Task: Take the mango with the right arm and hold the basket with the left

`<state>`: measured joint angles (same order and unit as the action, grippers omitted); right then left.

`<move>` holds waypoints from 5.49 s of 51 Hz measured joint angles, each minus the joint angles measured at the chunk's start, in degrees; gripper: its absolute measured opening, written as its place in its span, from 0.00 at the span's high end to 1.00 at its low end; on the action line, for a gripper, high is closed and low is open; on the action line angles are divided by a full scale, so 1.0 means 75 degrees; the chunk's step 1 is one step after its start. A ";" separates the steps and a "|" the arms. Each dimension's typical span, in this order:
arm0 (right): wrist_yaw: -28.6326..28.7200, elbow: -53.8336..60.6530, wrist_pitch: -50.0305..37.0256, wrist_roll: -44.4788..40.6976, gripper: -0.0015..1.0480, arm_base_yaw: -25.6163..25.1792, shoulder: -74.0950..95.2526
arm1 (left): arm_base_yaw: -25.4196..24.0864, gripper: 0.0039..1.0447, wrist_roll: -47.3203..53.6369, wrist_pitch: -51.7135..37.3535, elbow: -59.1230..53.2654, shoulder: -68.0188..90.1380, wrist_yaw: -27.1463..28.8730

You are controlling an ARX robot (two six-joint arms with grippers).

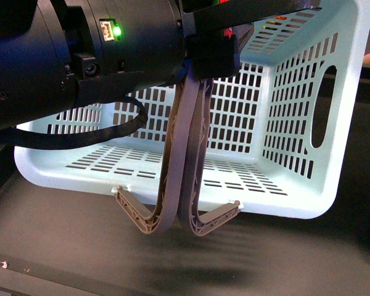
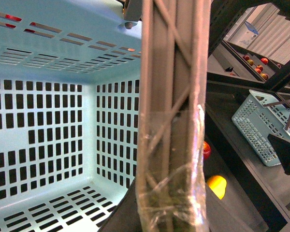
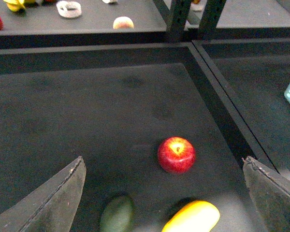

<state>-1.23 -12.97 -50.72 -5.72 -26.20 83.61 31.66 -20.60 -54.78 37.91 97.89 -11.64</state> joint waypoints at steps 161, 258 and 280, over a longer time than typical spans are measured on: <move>-0.1332 -0.5257 0.0839 0.2678 0.43 -0.1443 0.9323 | 0.0000 0.92 0.0003 0.0000 0.0000 0.0000 -0.0006; 0.0662 -0.2940 0.2975 0.3867 0.43 0.5767 0.0280 | 0.0000 0.92 0.0003 0.0000 0.0000 0.0000 -0.0006; 0.0420 -0.3305 0.2632 0.4001 0.25 0.5913 0.1110 | 0.0000 0.92 0.0003 0.0000 0.0000 0.0000 0.0000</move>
<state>1.91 -37.76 -30.98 24.29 18.15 91.94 31.66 -20.58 -54.78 37.91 97.89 -11.64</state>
